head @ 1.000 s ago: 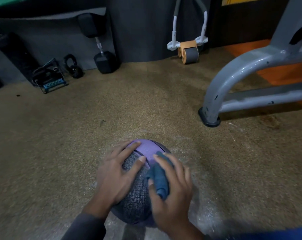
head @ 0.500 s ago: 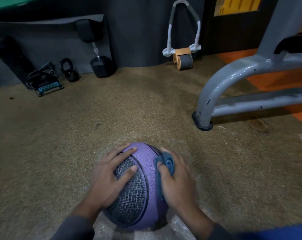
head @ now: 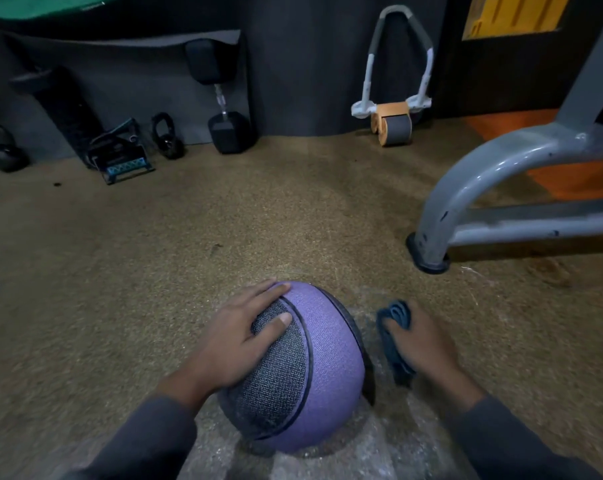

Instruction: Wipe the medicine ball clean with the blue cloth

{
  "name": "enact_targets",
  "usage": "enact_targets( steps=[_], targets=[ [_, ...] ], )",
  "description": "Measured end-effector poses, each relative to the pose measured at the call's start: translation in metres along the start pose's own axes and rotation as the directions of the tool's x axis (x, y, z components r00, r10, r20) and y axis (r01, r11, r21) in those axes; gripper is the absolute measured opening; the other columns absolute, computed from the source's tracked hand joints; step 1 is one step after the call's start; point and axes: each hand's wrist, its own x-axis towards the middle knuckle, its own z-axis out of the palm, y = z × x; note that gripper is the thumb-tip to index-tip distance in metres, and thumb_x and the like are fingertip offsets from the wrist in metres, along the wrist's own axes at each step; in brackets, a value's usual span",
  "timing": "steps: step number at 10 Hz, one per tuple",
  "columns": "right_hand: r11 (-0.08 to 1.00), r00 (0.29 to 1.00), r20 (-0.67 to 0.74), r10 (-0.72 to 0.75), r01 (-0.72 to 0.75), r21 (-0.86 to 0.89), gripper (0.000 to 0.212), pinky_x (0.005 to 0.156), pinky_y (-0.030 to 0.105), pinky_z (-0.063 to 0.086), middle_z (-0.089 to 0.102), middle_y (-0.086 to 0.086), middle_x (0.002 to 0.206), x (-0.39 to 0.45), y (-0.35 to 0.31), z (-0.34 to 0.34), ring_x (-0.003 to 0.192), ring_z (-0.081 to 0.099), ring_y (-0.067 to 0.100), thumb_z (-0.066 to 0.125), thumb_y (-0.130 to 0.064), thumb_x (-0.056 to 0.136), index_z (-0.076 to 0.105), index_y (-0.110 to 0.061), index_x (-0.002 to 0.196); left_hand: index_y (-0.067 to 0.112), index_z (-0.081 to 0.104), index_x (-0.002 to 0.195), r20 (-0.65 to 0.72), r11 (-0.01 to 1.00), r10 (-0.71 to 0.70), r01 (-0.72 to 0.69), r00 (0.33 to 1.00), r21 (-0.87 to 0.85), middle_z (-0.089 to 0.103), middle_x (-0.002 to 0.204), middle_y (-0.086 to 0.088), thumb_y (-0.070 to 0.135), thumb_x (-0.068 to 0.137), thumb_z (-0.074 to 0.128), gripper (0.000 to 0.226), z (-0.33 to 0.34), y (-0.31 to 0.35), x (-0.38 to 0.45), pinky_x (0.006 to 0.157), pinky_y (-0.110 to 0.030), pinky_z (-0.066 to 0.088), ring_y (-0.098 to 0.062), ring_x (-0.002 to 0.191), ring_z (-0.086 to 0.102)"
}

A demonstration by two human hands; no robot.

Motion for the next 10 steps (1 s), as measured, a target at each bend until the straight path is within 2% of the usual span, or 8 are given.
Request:
enact_targets(
  steps=[1, 2, 3, 4, 6, 7, 8, 10],
  targets=[
    [0.946, 0.997, 0.019, 0.069, -0.059, -0.318, 0.060, 0.101, 0.047, 0.041, 0.040, 0.001, 0.147, -0.004, 0.020, -0.002, 0.128, 0.041, 0.036, 0.055, -0.056, 0.090, 0.037, -0.031, 0.141, 0.038, 0.054, 0.138, 0.016, 1.000, -0.031, 0.031, 0.999, -0.005, 0.048, 0.145, 0.020, 0.070, 0.083, 0.043, 0.064, -0.005, 0.005, 0.002, 0.116, -0.037, 0.031, 0.002, 0.135, 0.039],
    [0.909, 0.956, 0.236, 0.172, -0.062, -0.412, 0.067, 0.108, 0.051, 0.036, 0.023, 0.003, 0.157, -0.012, 0.026, 0.005, 0.137, 0.029, 0.039, 0.053, -0.062, 0.088, 0.032, -0.034, 0.145, 0.034, 0.056, 0.136, 0.067, 0.998, -0.055, 0.054, 0.996, 0.016, 0.051, 0.141, 0.019, 0.069, 0.080, 0.043, 0.067, -0.015, 0.013, 0.006, 0.115, -0.033, 0.032, 0.002, 0.132, 0.042],
    [0.886, 0.935, 0.278, 0.222, -0.074, -0.458, 0.060, 0.107, 0.050, 0.034, 0.024, 0.003, 0.157, -0.017, 0.015, 0.002, 0.140, 0.027, 0.036, 0.048, -0.059, 0.091, 0.037, -0.033, 0.144, 0.033, 0.056, 0.137, 0.130, 0.995, -0.064, 0.053, 0.989, 0.087, 0.051, 0.142, 0.018, 0.071, 0.080, 0.040, 0.070, -0.027, 0.018, 0.010, 0.113, -0.030, 0.033, 0.000, 0.130, 0.045],
    [0.883, 0.966, 0.216, 0.139, -0.022, -0.469, 0.050, 0.103, 0.044, 0.038, 0.045, 0.006, 0.147, -0.011, -0.014, -0.015, 0.134, 0.041, 0.031, 0.045, -0.051, 0.096, 0.050, -0.024, 0.137, 0.028, 0.060, 0.135, 0.166, 0.992, -0.068, 0.050, 0.984, 0.112, 0.056, 0.140, 0.012, 0.069, 0.084, 0.038, 0.069, -0.033, 0.021, 0.015, 0.112, -0.028, 0.035, -0.005, 0.129, 0.050],
    [0.961, 0.906, 0.420, -0.058, 0.165, -0.222, 0.050, 0.103, 0.029, 0.039, 0.044, 0.002, 0.151, 0.009, -0.085, -0.032, 0.133, 0.047, 0.024, 0.046, -0.037, 0.099, 0.042, -0.027, 0.148, 0.023, 0.043, 0.148, 0.274, 0.945, -0.270, 0.200, 0.923, 0.257, 0.040, 0.152, -0.003, 0.056, 0.094, 0.051, 0.064, -0.049, 0.032, 0.036, 0.113, -0.028, 0.028, -0.020, 0.140, 0.038],
    [0.958, 0.851, 0.505, -0.145, 0.249, -0.144, 0.029, 0.090, 0.028, 0.045, 0.062, 0.004, 0.129, 0.015, -0.117, -0.028, 0.115, 0.059, 0.023, 0.047, -0.035, 0.098, 0.066, -0.024, 0.117, 0.022, 0.022, 0.157, 0.496, 0.871, -0.488, 0.358, 0.718, 0.337, 0.021, 0.163, -0.005, 0.072, 0.088, 0.045, 0.088, -0.055, 0.030, 0.056, 0.118, -0.039, 0.025, -0.026, 0.147, 0.026],
    [0.911, 0.795, 0.593, -0.128, 0.331, -0.248, 0.030, 0.088, 0.029, 0.049, 0.067, 0.007, 0.113, 0.028, -0.134, -0.024, 0.107, 0.063, 0.026, 0.044, -0.031, 0.099, 0.067, -0.013, 0.095, 0.019, 0.008, 0.159, 0.671, 0.861, -0.508, 0.302, 0.540, 0.409, 0.018, 0.164, -0.002, 0.075, 0.089, 0.037, 0.094, -0.061, 0.027, 0.083, 0.119, -0.037, 0.022, -0.024, 0.150, 0.022],
    [0.798, 0.719, 0.694, 0.029, 0.402, -0.449, 0.050, 0.108, 0.034, 0.039, 0.049, 0.008, 0.146, 0.067, -0.184, -0.054, 0.131, 0.048, 0.028, 0.046, -0.042, 0.101, 0.053, -0.012, 0.140, 0.015, 0.038, 0.150, 0.790, 0.817, -0.577, 0.144, 0.207, 0.559, 0.036, 0.157, -0.007, 0.070, 0.088, 0.050, 0.084, -0.072, 0.039, 0.148, 0.102, -0.049, 0.043, -0.031, 0.140, 0.039]
  ],
)
